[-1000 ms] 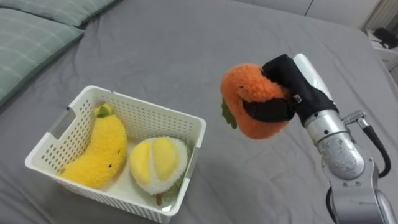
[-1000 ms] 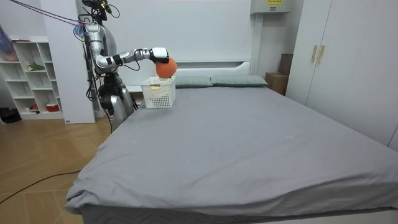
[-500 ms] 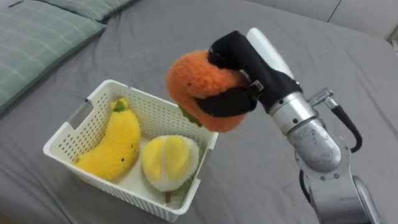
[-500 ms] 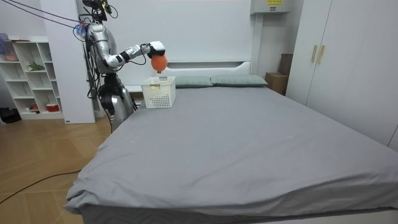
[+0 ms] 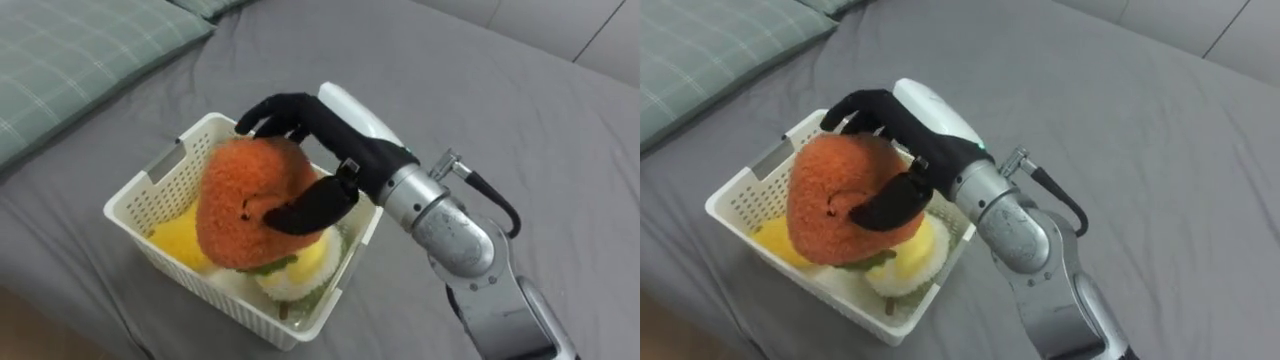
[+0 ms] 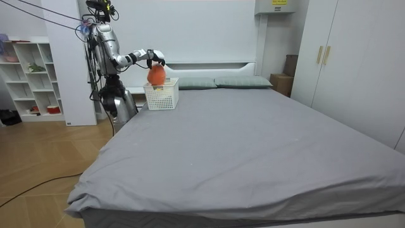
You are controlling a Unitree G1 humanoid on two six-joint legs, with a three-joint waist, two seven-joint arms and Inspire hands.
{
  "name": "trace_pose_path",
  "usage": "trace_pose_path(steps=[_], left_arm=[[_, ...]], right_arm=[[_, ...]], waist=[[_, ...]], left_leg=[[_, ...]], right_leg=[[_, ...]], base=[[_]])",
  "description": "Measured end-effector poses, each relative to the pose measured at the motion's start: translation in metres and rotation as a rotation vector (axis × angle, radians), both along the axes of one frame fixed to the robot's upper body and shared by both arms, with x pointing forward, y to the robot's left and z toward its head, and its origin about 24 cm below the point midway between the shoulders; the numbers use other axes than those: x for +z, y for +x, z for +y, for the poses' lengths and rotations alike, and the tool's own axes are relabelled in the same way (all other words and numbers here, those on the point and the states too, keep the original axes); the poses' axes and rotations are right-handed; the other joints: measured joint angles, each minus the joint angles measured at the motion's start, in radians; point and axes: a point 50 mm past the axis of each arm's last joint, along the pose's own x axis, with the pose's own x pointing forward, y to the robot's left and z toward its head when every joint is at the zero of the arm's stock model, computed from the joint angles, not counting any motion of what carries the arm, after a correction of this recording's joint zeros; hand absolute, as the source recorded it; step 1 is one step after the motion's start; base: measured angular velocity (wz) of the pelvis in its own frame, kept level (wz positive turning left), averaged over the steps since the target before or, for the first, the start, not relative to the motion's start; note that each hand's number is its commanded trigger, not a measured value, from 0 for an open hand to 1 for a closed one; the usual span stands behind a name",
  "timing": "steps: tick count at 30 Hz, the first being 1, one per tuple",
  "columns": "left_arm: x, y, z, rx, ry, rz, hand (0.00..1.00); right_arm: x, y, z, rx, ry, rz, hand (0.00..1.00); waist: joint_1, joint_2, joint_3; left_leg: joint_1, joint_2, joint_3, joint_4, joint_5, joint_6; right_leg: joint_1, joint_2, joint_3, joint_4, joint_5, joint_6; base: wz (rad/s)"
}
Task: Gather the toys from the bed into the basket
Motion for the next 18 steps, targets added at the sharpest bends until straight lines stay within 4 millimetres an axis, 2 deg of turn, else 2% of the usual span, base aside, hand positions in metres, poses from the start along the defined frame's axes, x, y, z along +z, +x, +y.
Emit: trace_pose_path(steps=[6,18], left_arm=[[0.000,0.001,0.001,-0.016,0.009,0.002,0.00],[0.001,0.001,0.002,-0.022,0.028,0.005,0.00]], right_arm=[[-0.011,0.003,-0.002,-0.013,-0.023,0.042,0.00],[-0.026,-0.005,-0.010,-0.042,-0.035,0.098,0.00]], waist=[[-0.001,-0.001,-0.0003],[-0.009,-0.006,-0.0033]], left_leg=[[0.000,0.000,-0.004,0.002,0.000,0.000],[0.000,-0.002,-0.006,0.000,0.000,0.000]], right_leg=[[0.000,0.000,-0.002,-0.002,0.000,0.000],[0.001,0.000,-0.002,-0.003,0.000,0.000]], base=[[0.01],[0.00]])
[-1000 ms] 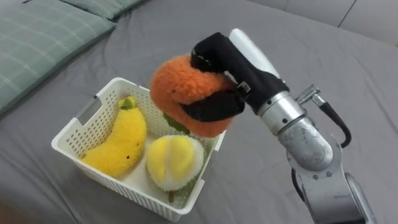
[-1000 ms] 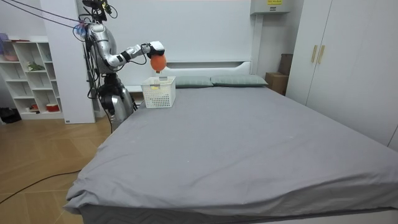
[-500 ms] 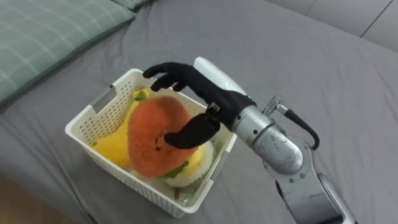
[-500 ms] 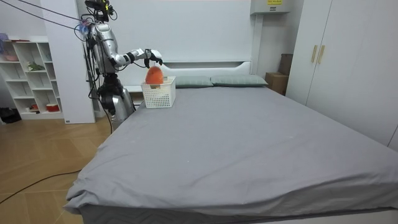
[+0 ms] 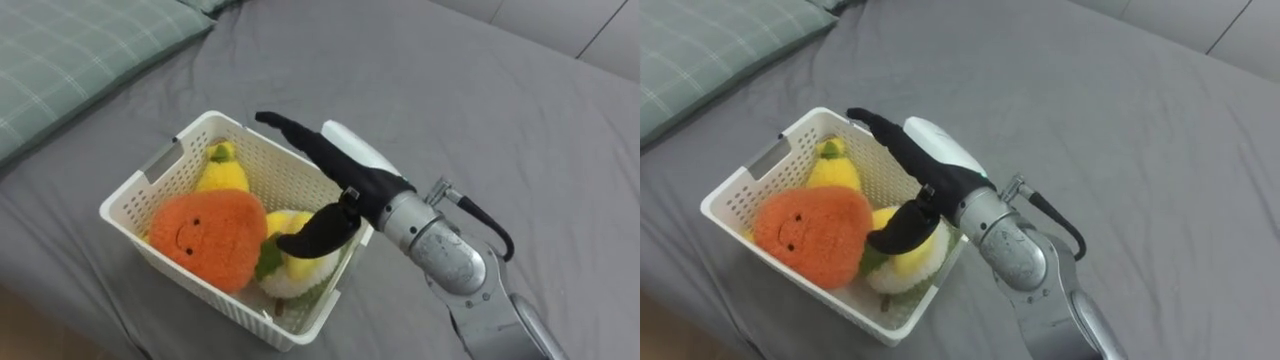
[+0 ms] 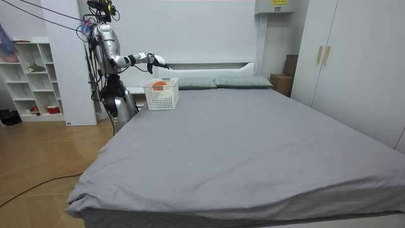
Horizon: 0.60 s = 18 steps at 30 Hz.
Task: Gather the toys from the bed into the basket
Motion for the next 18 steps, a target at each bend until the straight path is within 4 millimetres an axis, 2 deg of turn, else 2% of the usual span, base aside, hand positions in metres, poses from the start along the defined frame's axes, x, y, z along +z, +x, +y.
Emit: trace_pose_path(steps=[10,13,16,18], left_arm=[[0.000,-0.002,0.000,0.002,0.002,0.007,0.00],[-0.001,-0.005,0.001,0.011,0.018,0.014,0.00],[-0.001,-0.006,0.002,0.022,0.027,0.012,0.00],[-0.001,-0.006,0.001,0.048,0.020,0.005,0.00]], right_arm=[[-0.009,-0.002,-0.011,-0.068,-0.001,0.017,0.00],[-0.011,-0.002,-0.013,-0.077,0.000,0.023,0.00],[-0.007,0.001,-0.023,-0.115,0.072,0.027,0.00],[-0.003,0.004,-0.037,-0.189,0.143,0.003,0.00]], waist=[[-0.035,0.009,0.0050],[-0.059,0.017,0.0085],[-0.081,0.026,0.0116],[-0.081,0.036,0.0108]], left_leg=[[0.004,-0.005,-0.007,0.012,0.000,0.000],[0.008,-0.005,-0.006,0.012,0.000,0.000],[0.009,-0.005,-0.002,0.014,0.000,0.001],[0.012,-0.003,0.013,0.011,0.000,0.001]], right_leg=[[0.016,-0.002,0.001,-0.013,0.000,0.000],[0.020,-0.002,0.005,-0.012,0.000,0.000],[0.019,-0.002,0.014,-0.012,0.000,0.000],[0.016,-0.002,0.026,-0.012,0.000,0.001]], base=[[0.03],[0.00],[-0.03],[-0.15]])
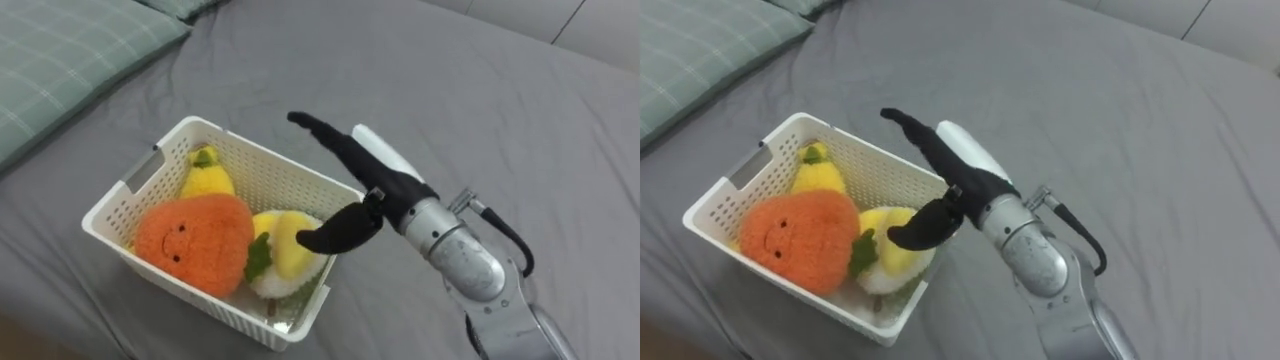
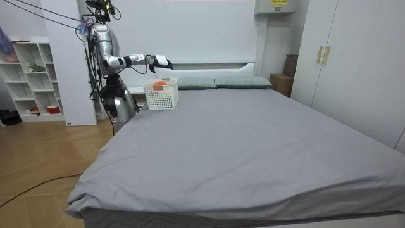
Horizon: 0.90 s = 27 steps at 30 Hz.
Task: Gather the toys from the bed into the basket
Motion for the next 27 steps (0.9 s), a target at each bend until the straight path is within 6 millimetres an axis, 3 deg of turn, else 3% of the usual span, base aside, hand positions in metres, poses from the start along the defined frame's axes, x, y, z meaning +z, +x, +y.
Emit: trace_pose_path(steps=[3,10,12,18,27], left_arm=[[0.000,-0.001,0.000,0.008,0.000,0.001,0.00],[-0.002,-0.011,0.003,0.064,-0.002,0.014,0.00],[-0.003,-0.017,0.001,0.081,0.000,0.027,0.00],[-0.006,-0.032,-0.001,0.110,0.021,0.053,0.00],[-0.007,-0.046,-0.001,0.129,0.044,0.087,0.00]], right_arm=[[0.003,0.002,-0.013,-0.084,0.065,-0.025,0.00],[0.001,-0.001,-0.046,-0.271,0.189,-0.036,0.00],[-0.001,-0.004,-0.063,-0.353,0.244,-0.039,0.00],[0.003,-0.007,-0.098,-0.551,0.433,-0.076,0.00],[-0.015,-0.020,-0.125,-0.729,0.510,-0.050,0.00]], waist=[[-0.023,0.011,-0.0036],[-0.080,0.032,-0.0227],[-0.101,0.042,-0.0242],[-0.144,0.044,-0.0220],[-0.200,0.057,-0.0257]], left_leg=[[0.004,0.002,0.010,-0.002,0.000,0.000],[0.031,0.010,0.053,-0.013,-0.001,0.000],[0.042,0.011,0.069,-0.022,-0.001,0.000],[0.059,0.019,0.108,-0.032,-0.007,-0.001],[0.060,0.031,0.153,-0.029,-0.016,-0.005]], right_leg=[[-0.002,0.001,0.004,0.001,0.000,0.000],[-0.001,0.006,0.047,0.002,0.000,0.000],[0.000,0.008,0.060,0.003,0.001,0.001],[-0.003,0.016,0.097,0.019,0.002,0.000],[-0.025,0.027,0.134,0.019,0.008,-0.005]], base=[[-0.10],[-0.18],[-0.22],[-0.20],[-0.15]])
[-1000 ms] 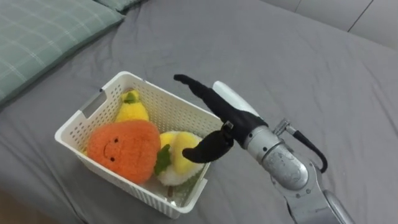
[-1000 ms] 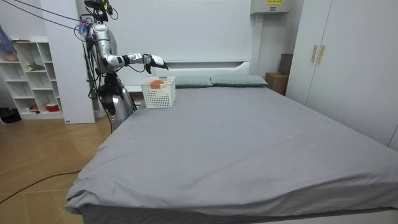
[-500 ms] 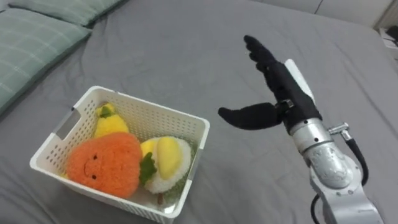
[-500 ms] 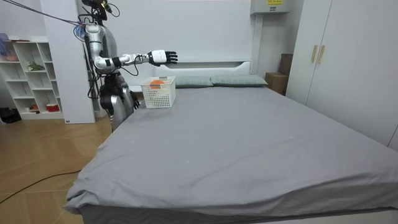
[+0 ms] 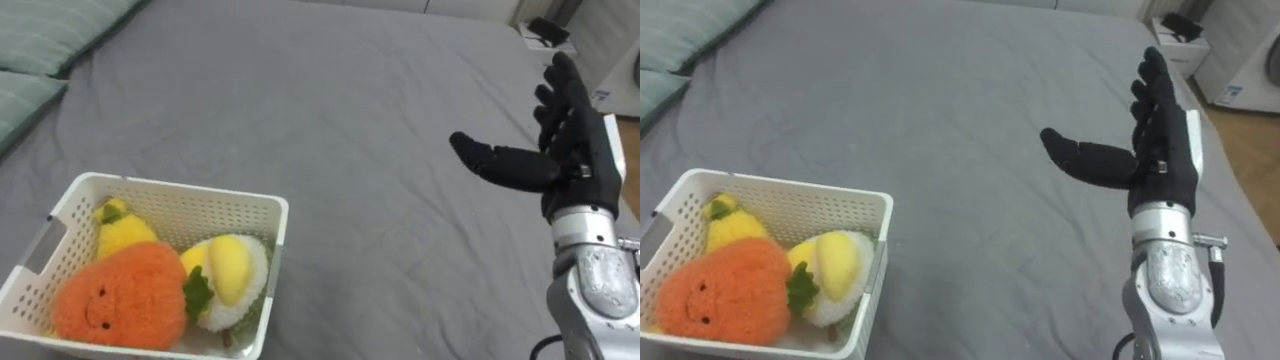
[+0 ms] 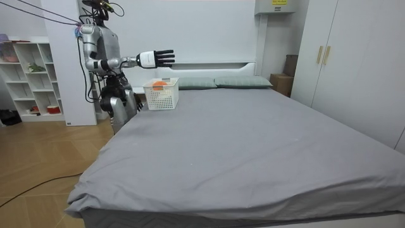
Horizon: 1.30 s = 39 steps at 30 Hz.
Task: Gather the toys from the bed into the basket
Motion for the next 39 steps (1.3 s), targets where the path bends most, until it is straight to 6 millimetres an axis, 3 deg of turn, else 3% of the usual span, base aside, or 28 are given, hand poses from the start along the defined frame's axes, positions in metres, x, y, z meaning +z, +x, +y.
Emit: trace_pose_path(steps=[3,10,16,18,22,24,28,33,36,39], left_arm=[[-0.001,-0.007,0.000,0.002,0.001,0.019,0.00],[-0.001,-0.020,0.000,0.010,0.036,0.055,0.00],[-0.001,-0.023,0.000,0.034,0.044,0.059,0.00],[-0.001,-0.022,-0.001,0.047,0.039,0.053,0.00],[-0.001,-0.023,-0.003,0.045,0.033,0.060,0.00],[-0.001,-0.025,-0.003,0.044,0.034,0.064,0.00],[-0.001,-0.028,-0.003,0.053,0.031,0.070,0.00],[-0.002,-0.031,-0.003,0.071,0.025,0.074,0.00],[-0.002,-0.033,-0.003,0.069,0.013,0.075,0.00],[-0.001,-0.035,-0.002,0.065,0.013,0.079,0.00]], right_arm=[[-0.006,-0.006,-0.008,-0.053,0.053,0.018,0.00],[-0.034,-0.016,-0.025,-0.205,0.272,0.071,0.00],[-0.092,-0.047,-0.038,-0.372,0.400,0.290,0.00],[-0.121,-0.068,-0.040,-0.453,0.472,0.399,0.00],[-0.152,-0.096,-0.041,-0.576,0.575,0.520,0.00],[-0.175,-0.119,-0.042,-0.653,0.576,0.635,0.00],[-0.194,-0.151,-0.042,-0.743,0.575,0.763,0.00],[-0.223,-0.209,-0.035,-0.831,0.568,1.018,0.00],[-0.231,-0.239,-0.026,-0.819,0.611,1.131,0.00],[-0.235,-0.256,-0.018,-0.764,0.642,1.219,0.00]], waist=[[-0.028,0.011,-0.0022],[-0.074,0.004,-0.0004],[-0.076,0.008,0.0019],[-0.077,0.011,0.0006],[-0.079,0.019,0.0008],[-0.083,0.020,0.0013],[-0.099,0.020,0.0026],[-0.100,0.019,0.0023],[-0.097,0.019,0.0039],[-0.098,0.019,0.0039]], left_leg=[[-0.002,0.001,0.015,-0.003,-0.001,0.001],[0.006,0.008,0.022,-0.003,-0.008,-0.004],[0.007,0.013,0.024,0.000,-0.019,-0.007],[0.007,0.013,0.023,0.000,-0.019,-0.007],[0.015,0.013,0.025,0.001,-0.019,-0.007],[0.015,0.013,0.023,0.000,-0.019,-0.007],[0.014,0.012,0.023,0.000,-0.022,-0.006],[0.016,0.012,0.023,0.002,-0.022,-0.008],[0.017,0.012,0.019,0.013,-0.029,-0.009],[0.019,0.012,0.018,0.024,-0.036,-0.010]], right_leg=[[-0.008,0.001,0.006,0.000,0.000,0.000],[0.002,0.008,0.008,-0.001,0.001,-0.001],[0.005,0.012,0.010,-0.002,0.001,-0.001],[0.006,0.012,0.004,-0.002,0.001,-0.001],[0.010,0.013,0.006,-0.002,0.001,-0.001],[0.012,0.013,0.004,-0.002,0.000,-0.001],[0.011,0.012,0.004,0.000,-0.002,-0.002],[0.015,0.012,0.005,-0.001,-0.004,-0.004],[0.022,0.010,0.001,0.000,-0.012,-0.004],[0.024,0.011,0.003,-0.004,-0.020,-0.003]], base=[[-0.11],[-0.04],[-0.03],[0.00],[-0.01],[0.00],[-0.02],[0.00],[0.04],[0.00]])
